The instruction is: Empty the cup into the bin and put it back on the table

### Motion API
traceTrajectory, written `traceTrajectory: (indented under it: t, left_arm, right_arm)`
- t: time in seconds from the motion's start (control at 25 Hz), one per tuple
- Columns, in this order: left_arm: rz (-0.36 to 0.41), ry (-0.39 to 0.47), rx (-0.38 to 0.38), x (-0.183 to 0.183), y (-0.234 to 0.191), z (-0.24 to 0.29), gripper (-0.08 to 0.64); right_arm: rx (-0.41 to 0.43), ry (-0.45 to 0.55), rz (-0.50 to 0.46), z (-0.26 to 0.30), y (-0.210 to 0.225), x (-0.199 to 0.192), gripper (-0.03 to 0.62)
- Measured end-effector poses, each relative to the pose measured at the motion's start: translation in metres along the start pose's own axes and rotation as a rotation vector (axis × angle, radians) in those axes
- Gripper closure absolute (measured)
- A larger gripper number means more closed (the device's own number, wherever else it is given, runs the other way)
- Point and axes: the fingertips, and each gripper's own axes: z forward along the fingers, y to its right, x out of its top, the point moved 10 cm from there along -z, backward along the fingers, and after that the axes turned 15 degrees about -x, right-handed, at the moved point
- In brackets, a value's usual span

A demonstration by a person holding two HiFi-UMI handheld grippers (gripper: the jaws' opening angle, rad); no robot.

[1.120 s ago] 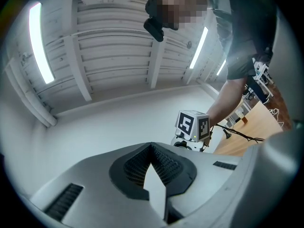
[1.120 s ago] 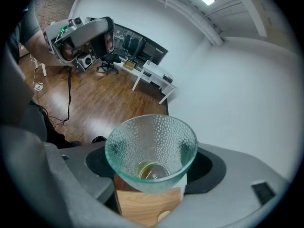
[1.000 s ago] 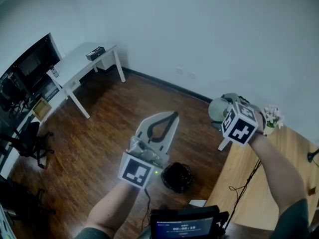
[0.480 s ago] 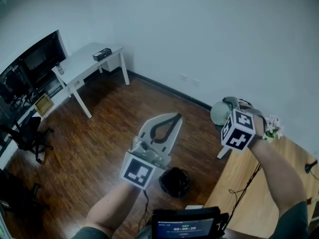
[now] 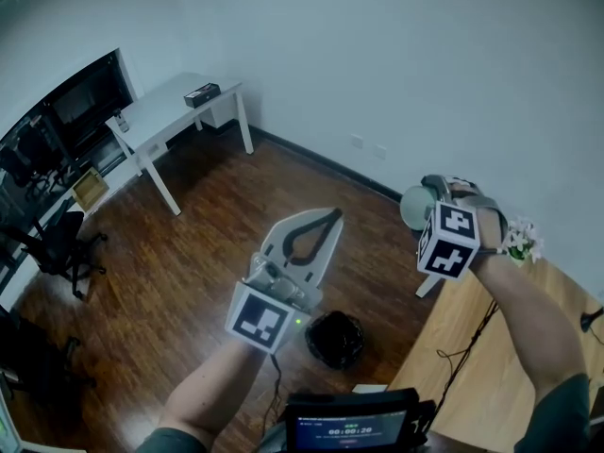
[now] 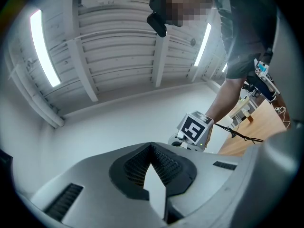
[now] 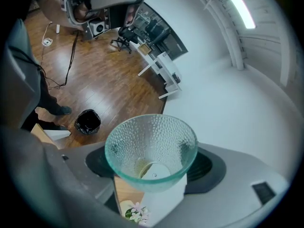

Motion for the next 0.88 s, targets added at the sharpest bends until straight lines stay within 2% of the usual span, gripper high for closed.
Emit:
traceTrajectory:
  t: [0.28, 0.88]
  left_arm:
    - [-0.022, -0.031, 0.007, 0.000, 0.002, -0.003, 0.568]
    - [0.009, -0.042, 0.000, 0.004, 0.005, 0.002, 0.568]
  right_arm:
    - [-0.022, 0.037, -0.049, -0.006, 0.002, 0.015, 0.195]
    - [-0.065, 0.066, -0.173, -0.004, -0.001, 0.025, 0.195]
